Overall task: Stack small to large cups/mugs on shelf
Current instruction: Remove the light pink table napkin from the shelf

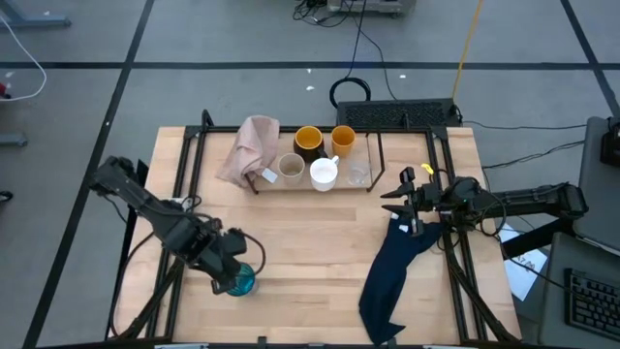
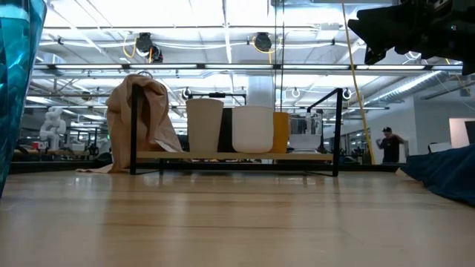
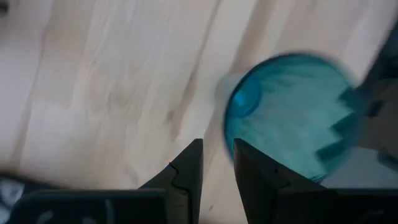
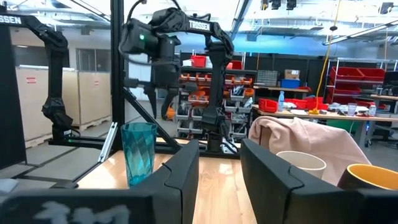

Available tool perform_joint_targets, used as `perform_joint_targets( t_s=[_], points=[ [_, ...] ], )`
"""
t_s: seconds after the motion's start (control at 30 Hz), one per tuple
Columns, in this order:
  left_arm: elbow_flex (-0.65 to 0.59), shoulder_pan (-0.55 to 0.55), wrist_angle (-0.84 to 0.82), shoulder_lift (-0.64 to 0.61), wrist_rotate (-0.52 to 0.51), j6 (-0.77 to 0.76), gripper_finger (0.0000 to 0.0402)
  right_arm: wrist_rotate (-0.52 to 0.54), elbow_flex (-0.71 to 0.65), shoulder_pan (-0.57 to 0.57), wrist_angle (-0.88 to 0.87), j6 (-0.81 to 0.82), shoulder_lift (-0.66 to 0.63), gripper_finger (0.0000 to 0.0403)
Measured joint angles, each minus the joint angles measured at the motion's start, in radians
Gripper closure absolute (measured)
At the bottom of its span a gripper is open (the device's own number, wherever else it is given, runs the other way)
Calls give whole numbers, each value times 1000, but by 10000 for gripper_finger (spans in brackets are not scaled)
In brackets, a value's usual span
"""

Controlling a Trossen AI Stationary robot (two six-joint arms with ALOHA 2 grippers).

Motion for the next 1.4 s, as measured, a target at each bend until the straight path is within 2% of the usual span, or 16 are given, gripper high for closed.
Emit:
perform_joint_targets(
  t_s=[0.27,0.57,0.67,0.83,0.93,1.17,1.4],
  points=[
    [-1,18,-4,9,13,1,314,0,0,0,-3,0,0,293],
    [-1,56,11,9,89,4,312,0,0,0,-6,0,0,293],
    [-1,75,35,9,118,10,291,0,0,0,-10,0,0,293],
    [-1,88,79,9,153,36,223,0,0,0,-12,0,0,293],
    [-1,90,85,9,154,26,197,0,0,0,-12,0,0,293],
    [-1,90,79,9,61,15,188,0,0,0,-14,-7,0,293],
    [-9,90,56,9,54,15,188,0,0,0,-38,-7,0,293]
  ],
)
